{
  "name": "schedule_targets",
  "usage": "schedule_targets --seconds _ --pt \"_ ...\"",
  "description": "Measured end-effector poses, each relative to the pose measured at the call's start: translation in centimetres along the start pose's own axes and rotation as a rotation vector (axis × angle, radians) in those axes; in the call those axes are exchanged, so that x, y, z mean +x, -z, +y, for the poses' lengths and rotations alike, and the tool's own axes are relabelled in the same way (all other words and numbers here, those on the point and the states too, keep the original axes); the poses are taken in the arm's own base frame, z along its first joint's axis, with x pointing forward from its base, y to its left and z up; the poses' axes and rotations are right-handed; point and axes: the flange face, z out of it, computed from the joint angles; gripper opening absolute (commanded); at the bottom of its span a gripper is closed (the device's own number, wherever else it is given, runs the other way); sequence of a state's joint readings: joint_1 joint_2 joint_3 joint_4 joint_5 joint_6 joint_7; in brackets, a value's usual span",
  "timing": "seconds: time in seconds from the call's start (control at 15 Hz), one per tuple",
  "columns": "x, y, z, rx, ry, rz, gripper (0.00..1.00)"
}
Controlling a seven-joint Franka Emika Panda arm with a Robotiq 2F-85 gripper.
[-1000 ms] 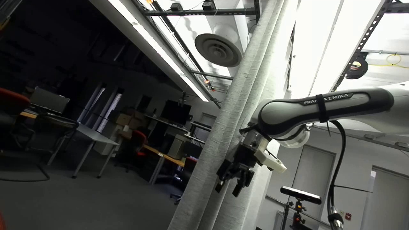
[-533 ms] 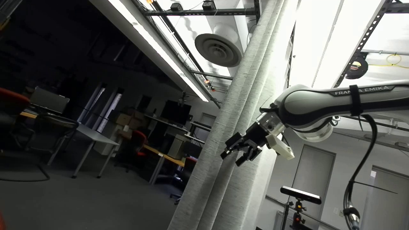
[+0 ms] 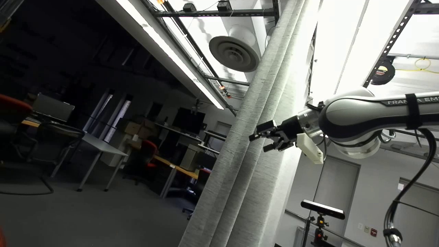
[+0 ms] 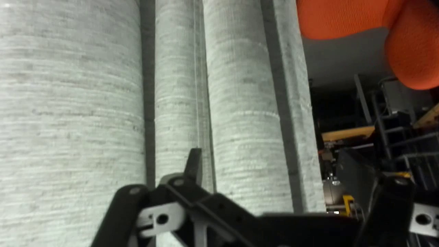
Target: Close the curtain
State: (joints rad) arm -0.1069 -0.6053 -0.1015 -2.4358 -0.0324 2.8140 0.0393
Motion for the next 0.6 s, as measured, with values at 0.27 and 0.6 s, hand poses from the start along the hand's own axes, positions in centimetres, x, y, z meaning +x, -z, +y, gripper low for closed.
schedule_targets --seconds 0.27,0.6 --pt "1.8 1.5 1.0 0.005 -0.053 0.163 1.0" --pt "4.1 3.2 0.9 0.015 -0.093 0.31 1.0"
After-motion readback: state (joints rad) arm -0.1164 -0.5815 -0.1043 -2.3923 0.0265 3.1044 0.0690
